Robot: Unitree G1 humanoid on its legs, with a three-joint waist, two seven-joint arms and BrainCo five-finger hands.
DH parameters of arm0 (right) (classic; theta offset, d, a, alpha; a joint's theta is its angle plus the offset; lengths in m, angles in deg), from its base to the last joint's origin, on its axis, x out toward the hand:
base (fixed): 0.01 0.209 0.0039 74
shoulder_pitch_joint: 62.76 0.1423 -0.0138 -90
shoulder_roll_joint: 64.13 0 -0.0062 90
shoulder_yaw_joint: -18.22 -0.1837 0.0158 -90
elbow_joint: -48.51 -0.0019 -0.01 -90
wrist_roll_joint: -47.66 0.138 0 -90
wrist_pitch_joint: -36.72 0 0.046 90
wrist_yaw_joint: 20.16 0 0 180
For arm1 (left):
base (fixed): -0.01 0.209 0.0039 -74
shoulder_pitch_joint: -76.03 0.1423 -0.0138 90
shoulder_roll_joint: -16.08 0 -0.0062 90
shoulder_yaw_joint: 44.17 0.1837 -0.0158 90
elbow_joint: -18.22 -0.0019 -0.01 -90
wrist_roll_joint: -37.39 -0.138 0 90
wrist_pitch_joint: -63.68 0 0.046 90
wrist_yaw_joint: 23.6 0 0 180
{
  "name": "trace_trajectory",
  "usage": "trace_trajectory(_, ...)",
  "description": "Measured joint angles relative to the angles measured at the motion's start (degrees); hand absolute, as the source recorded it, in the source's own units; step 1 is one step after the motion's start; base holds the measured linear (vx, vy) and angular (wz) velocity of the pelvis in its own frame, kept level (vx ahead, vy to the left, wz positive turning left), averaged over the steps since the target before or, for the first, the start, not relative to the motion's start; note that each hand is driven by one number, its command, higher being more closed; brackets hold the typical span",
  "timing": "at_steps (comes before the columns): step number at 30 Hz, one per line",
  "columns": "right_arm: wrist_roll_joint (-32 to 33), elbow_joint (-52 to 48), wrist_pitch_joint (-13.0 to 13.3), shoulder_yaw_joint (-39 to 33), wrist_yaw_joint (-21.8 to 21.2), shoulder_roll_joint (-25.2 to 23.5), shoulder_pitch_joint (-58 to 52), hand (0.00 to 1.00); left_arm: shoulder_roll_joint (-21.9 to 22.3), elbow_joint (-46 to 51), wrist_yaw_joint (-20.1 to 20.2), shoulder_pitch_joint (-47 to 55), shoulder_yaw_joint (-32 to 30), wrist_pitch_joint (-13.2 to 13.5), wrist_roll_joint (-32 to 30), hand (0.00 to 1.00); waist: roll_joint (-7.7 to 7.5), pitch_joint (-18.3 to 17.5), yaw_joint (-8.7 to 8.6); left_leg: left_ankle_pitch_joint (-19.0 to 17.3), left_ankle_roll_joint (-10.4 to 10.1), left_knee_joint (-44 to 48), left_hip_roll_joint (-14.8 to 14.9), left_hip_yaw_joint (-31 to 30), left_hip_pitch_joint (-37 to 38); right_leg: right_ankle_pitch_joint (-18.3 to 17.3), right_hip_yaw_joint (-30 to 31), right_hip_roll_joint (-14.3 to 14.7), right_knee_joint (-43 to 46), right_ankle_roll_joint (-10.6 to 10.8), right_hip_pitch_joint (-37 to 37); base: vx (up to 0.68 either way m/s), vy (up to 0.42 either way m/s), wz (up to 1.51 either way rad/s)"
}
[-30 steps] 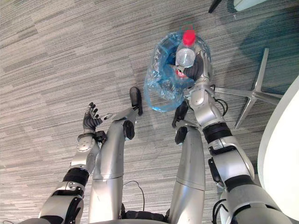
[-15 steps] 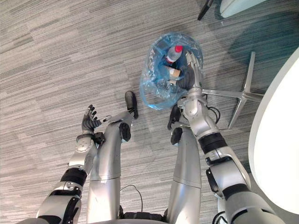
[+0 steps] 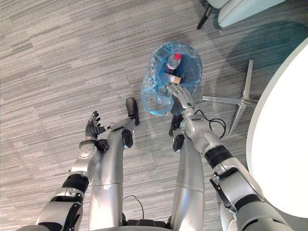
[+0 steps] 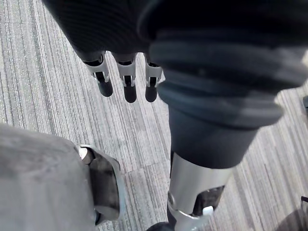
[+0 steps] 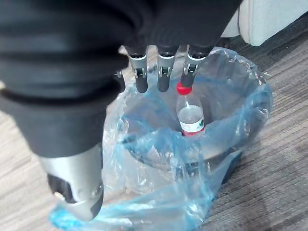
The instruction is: Gather rubbish on tea table into small bin, then transfer packed bag to large trash can.
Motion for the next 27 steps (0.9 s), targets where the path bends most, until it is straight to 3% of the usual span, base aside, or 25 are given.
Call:
trace_trajectory(8,-3.0,11.4,-2.0,0.8,-0.8,-0.8,5.3,0.0,-0.5,-0.7,0.6,-1.2,0.2,0.1,0.2,0.0,0.02,0.0,0.02,0.5,-0.5,-0.8,0.0,-0.1,-1.4,0.0,-0.4,0.0,0.0,-0.1,-1.7,-0.02,-0.04,0.02)
trace_trajectory(19,-3.6,18.9,-5.3,-0.8,0.5,-4.1,12.5,0.0,-0.3,0.4,-0.4,-2.1,0.1,1.3,2.5,0.0,0.05,0.0,0.28,1.3,-0.9,-0.6,-0.9,-1.2,-5.0,-1.3,-1.4,-1.2,2.4,-1.1,-5.5,-0.03,-0.025,0.09)
trace_trajectory(20,-3.5,18.9,-5.4,-1.8,0.6,-4.1,12.7,1.0,-0.2,0.8,-0.4,-2.1,0.1,1.3,2.7,0.0,0.06,0.0,0.52,1.3,-0.9,-0.6,-1.0,-1.1,-5.4,-1.3,-1.3,-1.3,2.7,-1.1,-6.0,-0.03,-0.011,0.05)
trace_trajectory(27,-1.7,20.6,-6.3,-3.3,1.8,-5.5,14.5,1.0,0.8,1.5,-0.7,-2.2,0.1,1.3,3.5,0.0,0.1,0.0,1.42,1.4,-1.0,-0.7,-1.2,-1.2,-5.9,-1.7,-1.4,-1.5,3.4,-1.7,-6.9,-0.03,-0.01,0.03)
